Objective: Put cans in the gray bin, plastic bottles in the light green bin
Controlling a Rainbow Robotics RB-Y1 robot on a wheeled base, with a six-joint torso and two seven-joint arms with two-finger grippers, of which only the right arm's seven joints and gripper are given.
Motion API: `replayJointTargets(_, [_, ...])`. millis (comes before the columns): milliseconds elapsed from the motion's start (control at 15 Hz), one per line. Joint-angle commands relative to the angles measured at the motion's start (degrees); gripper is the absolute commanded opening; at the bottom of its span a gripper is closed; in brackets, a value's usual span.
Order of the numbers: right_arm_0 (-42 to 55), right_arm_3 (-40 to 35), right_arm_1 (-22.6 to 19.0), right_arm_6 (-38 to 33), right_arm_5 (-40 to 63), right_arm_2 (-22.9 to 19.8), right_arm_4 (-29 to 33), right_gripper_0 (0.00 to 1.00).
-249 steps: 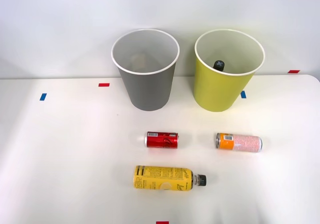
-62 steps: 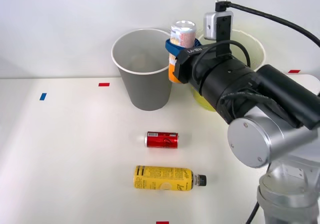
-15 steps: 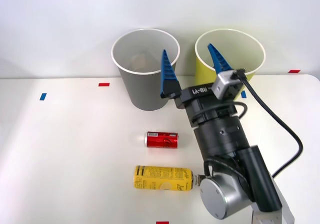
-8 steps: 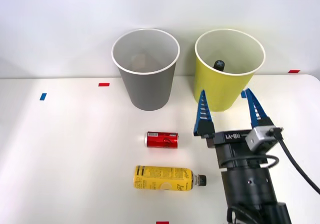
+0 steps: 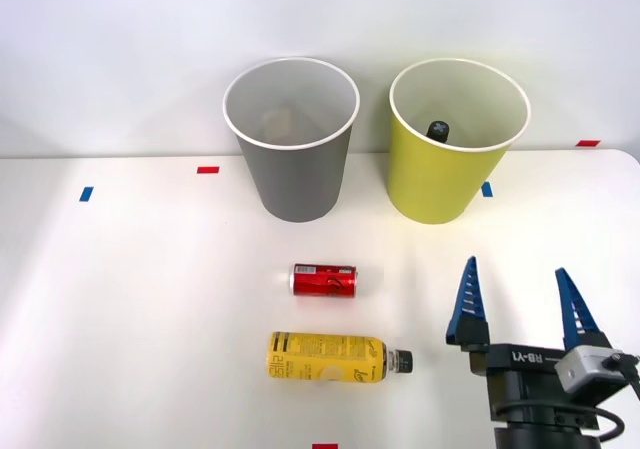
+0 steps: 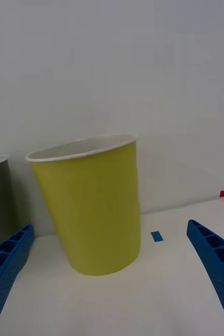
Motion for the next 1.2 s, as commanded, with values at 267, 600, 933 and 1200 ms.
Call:
replayJointTargets(267, [3.44,0.06,-2.66,-0.20,-0.71,-4.67,-3.00,1.00])
replayJointTargets(600, [5.47,0.15,-1.26,0.76,0.17,-6.16,-5.90,1.00])
replayJointTargets(933, [3.71,8.41,4.10,-8.73,-3.96,-11.08,5.97,1.00])
replayJointTargets(1200, [4.32,10.96,4.75,-20.33,-6.68,-13.55,14.58,1.00])
